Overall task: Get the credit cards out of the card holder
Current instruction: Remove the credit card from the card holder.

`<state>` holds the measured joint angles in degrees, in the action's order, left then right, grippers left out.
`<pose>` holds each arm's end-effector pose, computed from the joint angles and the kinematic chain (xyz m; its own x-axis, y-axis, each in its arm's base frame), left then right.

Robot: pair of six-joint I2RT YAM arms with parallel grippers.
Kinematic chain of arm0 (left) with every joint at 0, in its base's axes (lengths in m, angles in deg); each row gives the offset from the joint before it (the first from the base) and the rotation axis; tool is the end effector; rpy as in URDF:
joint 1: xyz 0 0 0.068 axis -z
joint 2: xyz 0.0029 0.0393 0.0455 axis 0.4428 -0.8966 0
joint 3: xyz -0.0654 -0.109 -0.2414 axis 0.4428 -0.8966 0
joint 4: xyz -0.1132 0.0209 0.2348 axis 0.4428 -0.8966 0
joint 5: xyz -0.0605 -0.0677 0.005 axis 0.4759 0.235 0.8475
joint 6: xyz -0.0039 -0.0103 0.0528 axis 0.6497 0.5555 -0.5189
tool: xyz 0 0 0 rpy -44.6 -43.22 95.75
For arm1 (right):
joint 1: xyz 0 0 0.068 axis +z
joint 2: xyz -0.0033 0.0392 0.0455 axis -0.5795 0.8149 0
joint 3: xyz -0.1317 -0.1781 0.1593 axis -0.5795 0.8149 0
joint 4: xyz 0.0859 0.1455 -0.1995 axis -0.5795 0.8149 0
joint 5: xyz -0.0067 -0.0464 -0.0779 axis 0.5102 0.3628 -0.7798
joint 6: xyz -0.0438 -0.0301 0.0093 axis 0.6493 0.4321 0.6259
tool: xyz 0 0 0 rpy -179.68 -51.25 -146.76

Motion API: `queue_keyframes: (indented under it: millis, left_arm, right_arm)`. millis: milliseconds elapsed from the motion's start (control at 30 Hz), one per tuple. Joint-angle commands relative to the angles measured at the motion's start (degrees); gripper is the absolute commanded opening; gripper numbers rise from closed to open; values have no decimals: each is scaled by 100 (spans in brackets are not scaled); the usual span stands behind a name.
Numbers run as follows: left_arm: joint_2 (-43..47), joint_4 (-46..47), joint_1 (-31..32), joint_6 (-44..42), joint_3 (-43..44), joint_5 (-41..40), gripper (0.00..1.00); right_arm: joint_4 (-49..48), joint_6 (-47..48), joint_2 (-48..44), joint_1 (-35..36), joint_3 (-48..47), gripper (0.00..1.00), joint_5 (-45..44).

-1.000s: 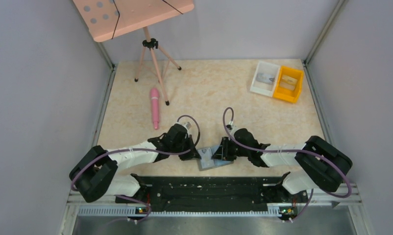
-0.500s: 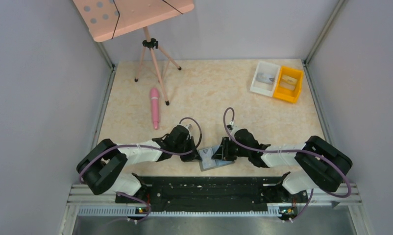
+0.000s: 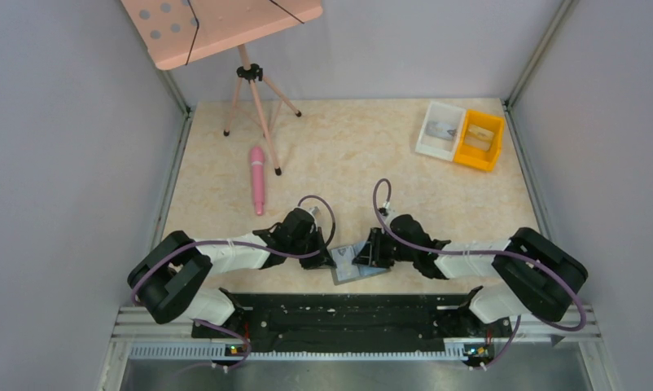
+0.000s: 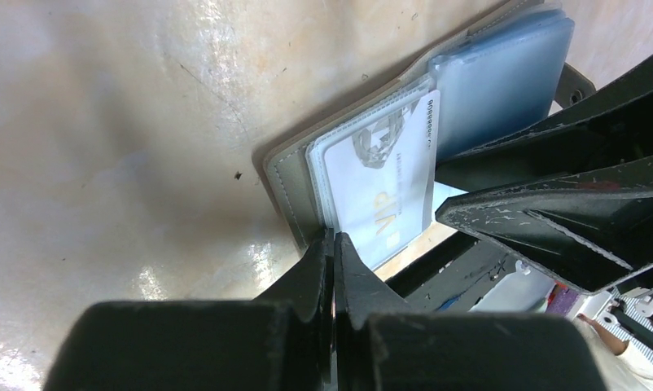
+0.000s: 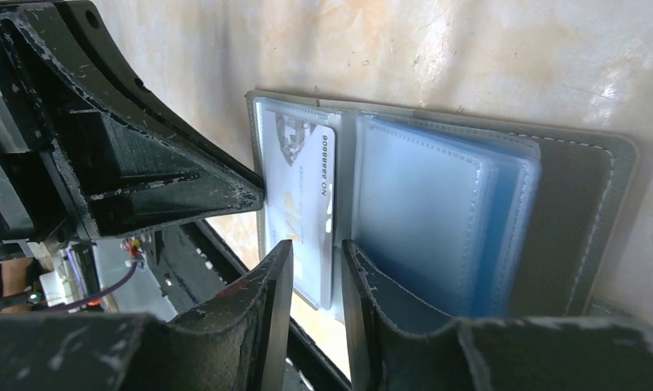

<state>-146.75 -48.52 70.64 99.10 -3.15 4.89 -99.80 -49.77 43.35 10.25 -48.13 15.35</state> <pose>0.1668 -0.1775 0.1337 -0.9731 -0.1416 -0.1818 0.0110 0.7596 -0.6503 0.1558 0.1740 0.1233 -0.9208 0.1245 -0.3696 -0.2062 0.6489 0.7324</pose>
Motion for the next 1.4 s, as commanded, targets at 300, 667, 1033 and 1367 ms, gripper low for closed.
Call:
queue_keyframes:
  millis: [300,667,1033,1367]
  left_arm:
    - [91,-147,29,-123,-12,-96,0]
    - [-67,72,37,7,-107,3,0]
    - [-249,138,38,7,-166,-47,0]
    - [-215,11,55,5,-124,-112,0]
  right_arm:
    - [772,400,-81,-46,-293,33,-360]
    - [240,230,106,-43,-183,33,30]
    - [-692,-22,198,-45,64,32,329]
    - [-901,-6,57,-193,203,7,449]
